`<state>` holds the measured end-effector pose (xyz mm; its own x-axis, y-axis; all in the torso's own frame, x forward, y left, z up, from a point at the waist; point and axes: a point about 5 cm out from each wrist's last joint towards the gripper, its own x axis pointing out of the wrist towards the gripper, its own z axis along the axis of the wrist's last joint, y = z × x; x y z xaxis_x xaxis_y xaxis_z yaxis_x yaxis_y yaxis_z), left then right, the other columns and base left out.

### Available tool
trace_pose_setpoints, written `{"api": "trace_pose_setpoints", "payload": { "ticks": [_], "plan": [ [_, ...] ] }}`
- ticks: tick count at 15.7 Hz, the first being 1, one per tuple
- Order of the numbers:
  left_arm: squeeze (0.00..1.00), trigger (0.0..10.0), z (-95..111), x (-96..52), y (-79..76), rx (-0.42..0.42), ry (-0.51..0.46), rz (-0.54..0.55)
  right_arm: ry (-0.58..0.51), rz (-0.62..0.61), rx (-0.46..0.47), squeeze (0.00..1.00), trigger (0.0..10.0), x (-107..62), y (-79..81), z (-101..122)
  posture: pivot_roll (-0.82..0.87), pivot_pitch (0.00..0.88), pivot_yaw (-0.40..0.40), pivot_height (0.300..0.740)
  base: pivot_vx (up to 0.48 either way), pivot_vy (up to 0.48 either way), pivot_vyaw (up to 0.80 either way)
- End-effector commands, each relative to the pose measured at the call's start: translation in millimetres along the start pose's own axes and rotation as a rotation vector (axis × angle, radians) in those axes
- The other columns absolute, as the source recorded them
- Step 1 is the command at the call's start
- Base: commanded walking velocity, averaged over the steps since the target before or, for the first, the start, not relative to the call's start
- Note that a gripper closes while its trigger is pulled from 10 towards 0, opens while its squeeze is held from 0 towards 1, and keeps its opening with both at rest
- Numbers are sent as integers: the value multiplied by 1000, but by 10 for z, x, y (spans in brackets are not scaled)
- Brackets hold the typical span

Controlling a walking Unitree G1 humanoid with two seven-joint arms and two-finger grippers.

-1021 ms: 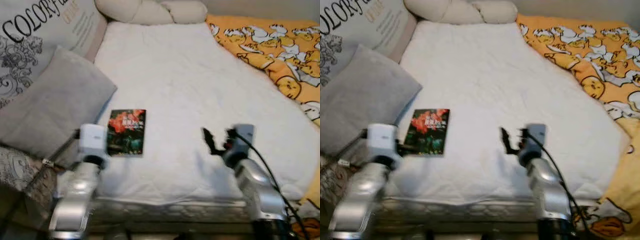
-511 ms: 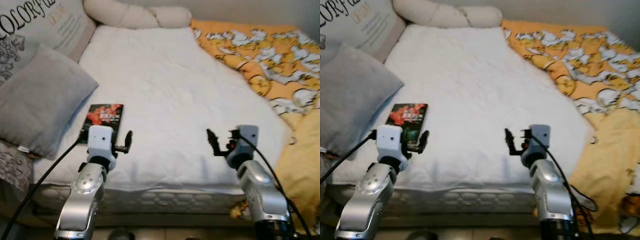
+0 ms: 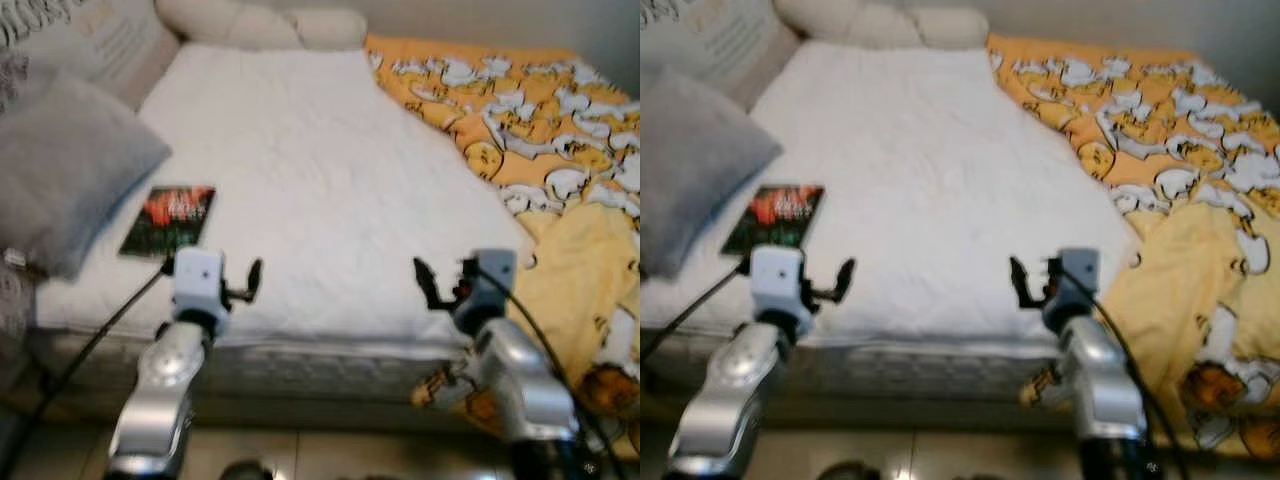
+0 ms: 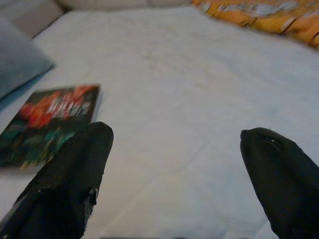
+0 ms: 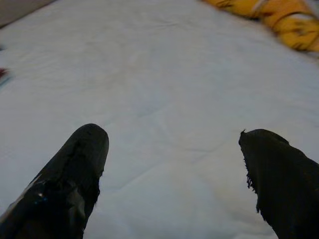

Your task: Clean up the room

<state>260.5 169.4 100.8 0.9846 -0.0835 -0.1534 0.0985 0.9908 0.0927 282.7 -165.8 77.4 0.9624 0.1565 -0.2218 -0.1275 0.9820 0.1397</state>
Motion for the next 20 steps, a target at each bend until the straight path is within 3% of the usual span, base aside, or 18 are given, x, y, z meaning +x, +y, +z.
{"api": "trace_pose_setpoints", "payload": {
  "ticks": [1, 8, 12, 13, 14, 16, 20],
  "plan": [
    [180, 10000, 8, 9, -9, 1, -1, 2, -7, -10, -13, 1000, 10000, -3, -27, 24, 74, 52, -37, 740, 0, -292, 0],
    [176, 10000, 12, 17, -5, 0, -1, 7, -7, -8, -24, 1000, 10000, 6, -20, 25, 76, 54, -37, 740, 0, -279, 0],
    [165, 10000, 11, 33, 43, -39, 10, 43, -10, 6, -42, 1000, 10000, 10, 10, 28, 76, 54, -37, 740, 0, 0, 0],
    [176, 10000, 21, 33, 39, -36, 3, 36, -13, 16, -43, 306, 10000, 11, 29, 35, 76, 55, -36, 740, 0, 0, 0],
    [176, 10000, 32, 31, 36, -37, -7, 30, -12, 23, -46, 0, 10000, 12, 39, 37, 75, 56, -36, 740, 0, 0, 0],
    [184, 10000, 54, 30, 24, -49, -21, 21, 7, 14, -59, 0, 10000, 11, 41, 10, 76, 54, -36, 740, 0, 0, 0],
    [184, 10000, 52, 33, 18, -52, -20, 13, 8, -7, -47, 0, 10000, 28, 4, 19, 76, 53, -36, 740, 184, 0, -766]
  ]
}}
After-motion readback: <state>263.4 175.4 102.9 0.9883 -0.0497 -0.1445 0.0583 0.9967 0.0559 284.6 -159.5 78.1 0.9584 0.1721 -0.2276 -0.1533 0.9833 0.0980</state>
